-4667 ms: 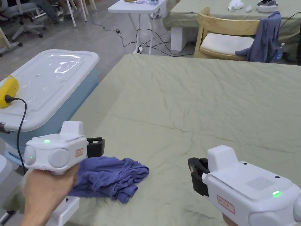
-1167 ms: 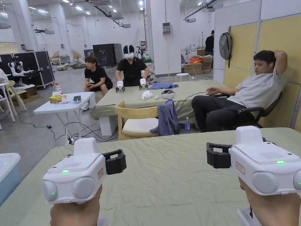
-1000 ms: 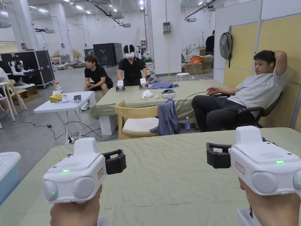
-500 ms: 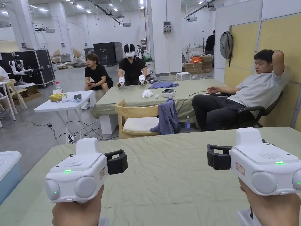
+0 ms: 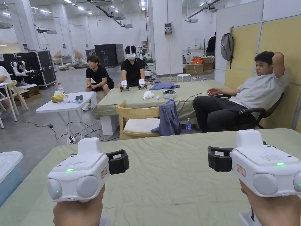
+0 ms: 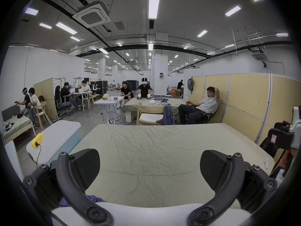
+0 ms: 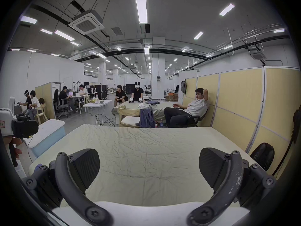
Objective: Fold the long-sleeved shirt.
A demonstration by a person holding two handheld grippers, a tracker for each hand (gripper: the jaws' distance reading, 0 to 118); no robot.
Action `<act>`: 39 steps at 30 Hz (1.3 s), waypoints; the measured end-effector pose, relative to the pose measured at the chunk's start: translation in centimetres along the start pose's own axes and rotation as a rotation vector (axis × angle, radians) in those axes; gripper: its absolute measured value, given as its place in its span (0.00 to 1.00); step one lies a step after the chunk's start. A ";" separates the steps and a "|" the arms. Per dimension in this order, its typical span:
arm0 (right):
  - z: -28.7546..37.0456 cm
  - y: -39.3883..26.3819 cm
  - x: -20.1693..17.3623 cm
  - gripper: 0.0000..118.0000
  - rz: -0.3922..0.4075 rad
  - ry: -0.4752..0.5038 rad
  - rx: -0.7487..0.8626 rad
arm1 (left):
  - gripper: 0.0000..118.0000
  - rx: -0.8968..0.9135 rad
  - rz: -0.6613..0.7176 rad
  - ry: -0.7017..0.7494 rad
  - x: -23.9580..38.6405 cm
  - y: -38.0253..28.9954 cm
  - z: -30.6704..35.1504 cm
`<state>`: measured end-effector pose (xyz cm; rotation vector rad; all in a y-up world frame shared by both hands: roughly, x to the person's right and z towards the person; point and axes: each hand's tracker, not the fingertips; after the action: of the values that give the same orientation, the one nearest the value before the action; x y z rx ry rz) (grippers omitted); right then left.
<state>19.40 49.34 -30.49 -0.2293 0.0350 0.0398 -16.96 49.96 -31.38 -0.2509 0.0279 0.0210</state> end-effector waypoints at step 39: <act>-0.3 -0.8 -0.9 1.00 0.020 0.033 -0.052 | 1.00 0.054 -0.049 -0.043 1.3 -0.6 4.5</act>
<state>18.49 48.46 -30.60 -0.2816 0.0687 0.0566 -15.55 50.53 -26.94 -0.1969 -0.0204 -0.0236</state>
